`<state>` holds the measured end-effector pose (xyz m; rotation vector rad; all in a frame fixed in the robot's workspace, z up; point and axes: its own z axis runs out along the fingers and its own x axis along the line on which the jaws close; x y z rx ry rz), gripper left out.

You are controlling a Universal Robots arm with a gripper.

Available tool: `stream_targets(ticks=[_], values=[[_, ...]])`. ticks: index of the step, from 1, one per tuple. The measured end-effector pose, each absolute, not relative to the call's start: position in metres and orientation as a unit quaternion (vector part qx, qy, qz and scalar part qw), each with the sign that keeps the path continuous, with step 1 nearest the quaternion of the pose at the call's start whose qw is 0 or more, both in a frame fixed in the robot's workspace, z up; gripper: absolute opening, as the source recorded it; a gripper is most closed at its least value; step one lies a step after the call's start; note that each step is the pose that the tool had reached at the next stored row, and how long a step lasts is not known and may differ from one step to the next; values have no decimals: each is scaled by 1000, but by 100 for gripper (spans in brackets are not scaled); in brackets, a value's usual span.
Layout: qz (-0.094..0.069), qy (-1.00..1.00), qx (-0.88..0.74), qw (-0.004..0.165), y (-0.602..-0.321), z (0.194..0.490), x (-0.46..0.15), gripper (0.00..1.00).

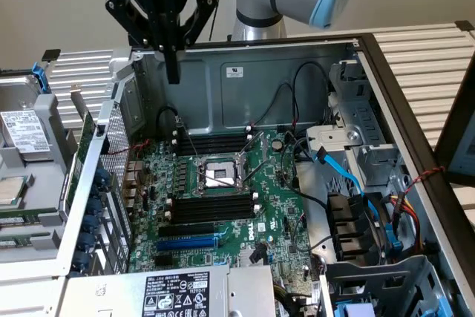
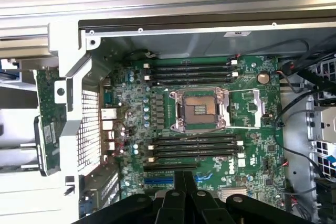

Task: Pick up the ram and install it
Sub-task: 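Reach for the ram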

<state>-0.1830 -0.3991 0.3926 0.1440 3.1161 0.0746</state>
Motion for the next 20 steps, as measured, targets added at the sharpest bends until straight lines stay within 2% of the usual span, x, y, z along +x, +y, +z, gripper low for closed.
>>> stream_targets(ticks=[20], values=[[24, 999, 46, 11, -401, 392, -273, 10]])
